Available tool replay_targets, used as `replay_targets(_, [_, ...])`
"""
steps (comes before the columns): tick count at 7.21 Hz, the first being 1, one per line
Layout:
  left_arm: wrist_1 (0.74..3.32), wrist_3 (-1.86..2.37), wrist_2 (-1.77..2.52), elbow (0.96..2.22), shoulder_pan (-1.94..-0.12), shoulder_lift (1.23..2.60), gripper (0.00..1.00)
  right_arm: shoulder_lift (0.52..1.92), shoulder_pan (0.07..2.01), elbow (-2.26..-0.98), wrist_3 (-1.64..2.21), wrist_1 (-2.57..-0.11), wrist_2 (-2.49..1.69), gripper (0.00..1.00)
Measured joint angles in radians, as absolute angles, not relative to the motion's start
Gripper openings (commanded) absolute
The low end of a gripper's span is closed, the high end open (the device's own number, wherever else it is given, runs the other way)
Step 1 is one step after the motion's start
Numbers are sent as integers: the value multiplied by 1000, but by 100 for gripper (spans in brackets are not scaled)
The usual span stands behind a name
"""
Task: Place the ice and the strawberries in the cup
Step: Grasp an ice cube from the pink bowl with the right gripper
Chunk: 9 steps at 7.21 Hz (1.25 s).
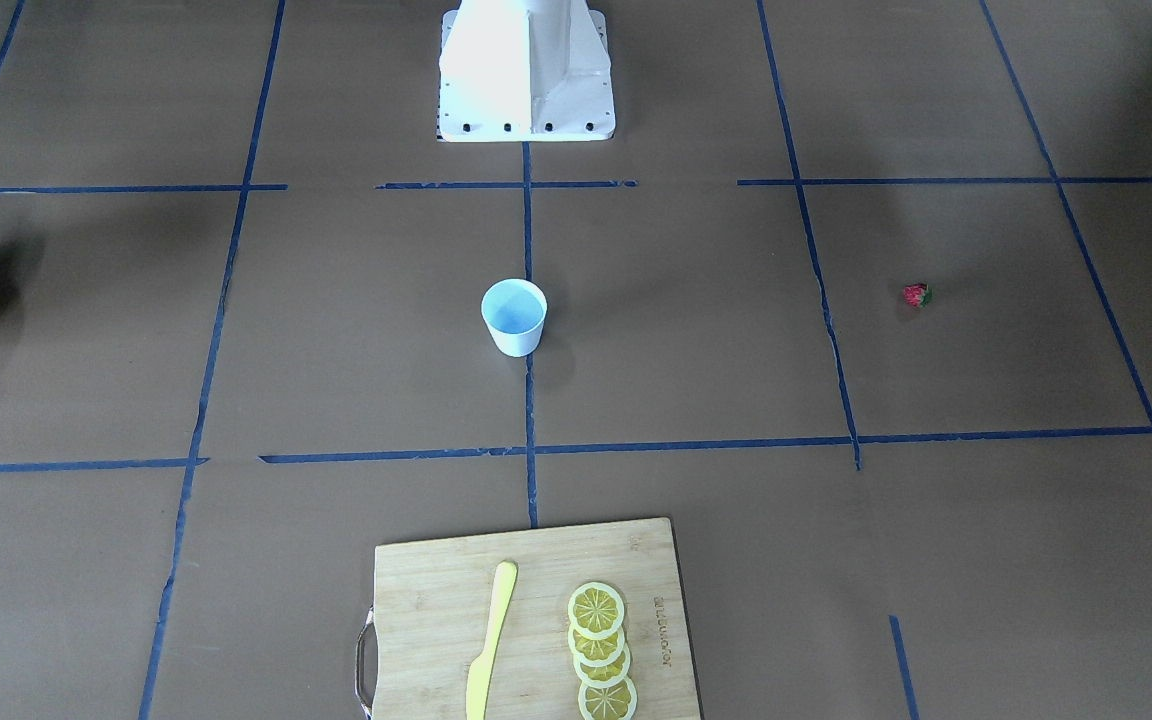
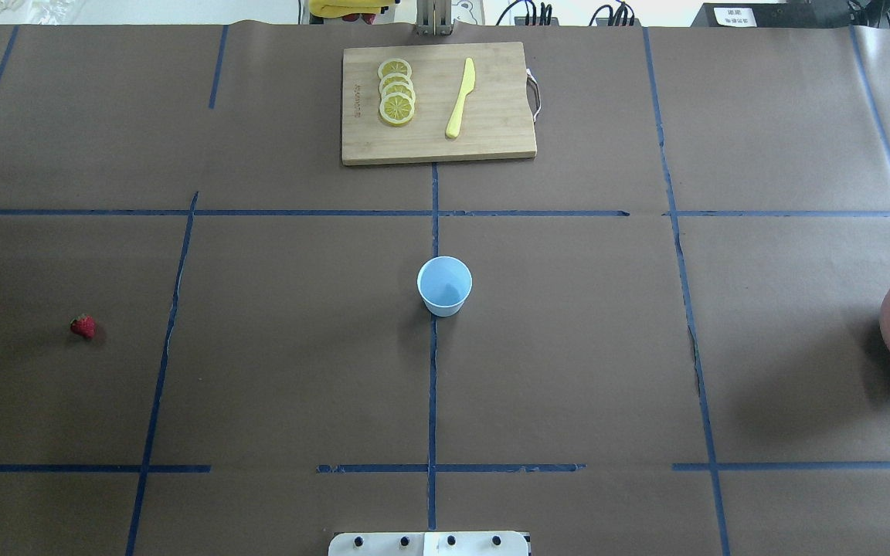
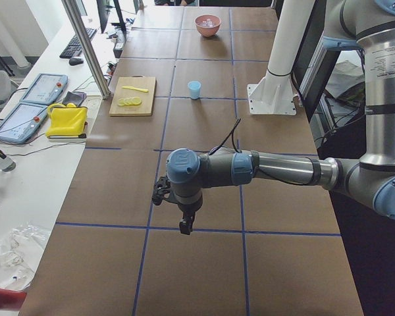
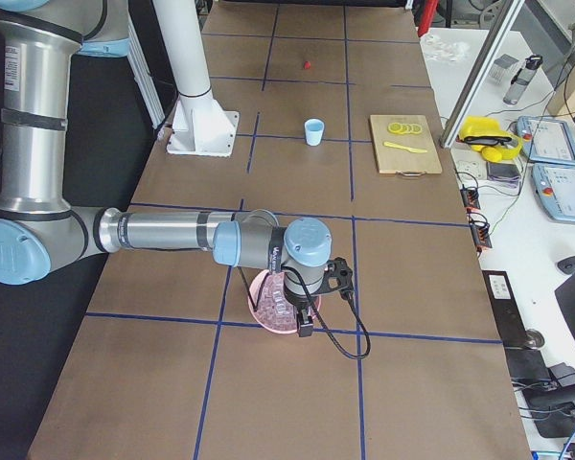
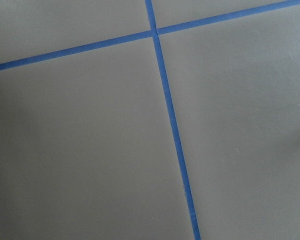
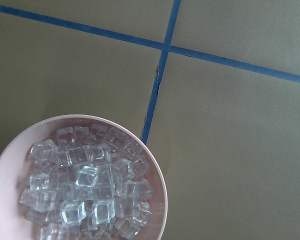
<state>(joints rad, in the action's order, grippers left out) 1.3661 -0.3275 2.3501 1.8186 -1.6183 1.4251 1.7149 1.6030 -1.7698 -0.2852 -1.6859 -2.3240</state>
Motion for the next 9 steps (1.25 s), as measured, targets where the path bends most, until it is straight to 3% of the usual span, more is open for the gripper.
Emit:
replay_targets(6, [1368, -328, 2351, 1812, -1618, 1428, 100, 1715, 1592, -1787, -285, -1591, -2328, 99])
replay_targets(9, [1368, -328, 2352, 1812, -1617, 1427, 100, 1730, 1494, -1785, -245, -1502, -2331, 98])
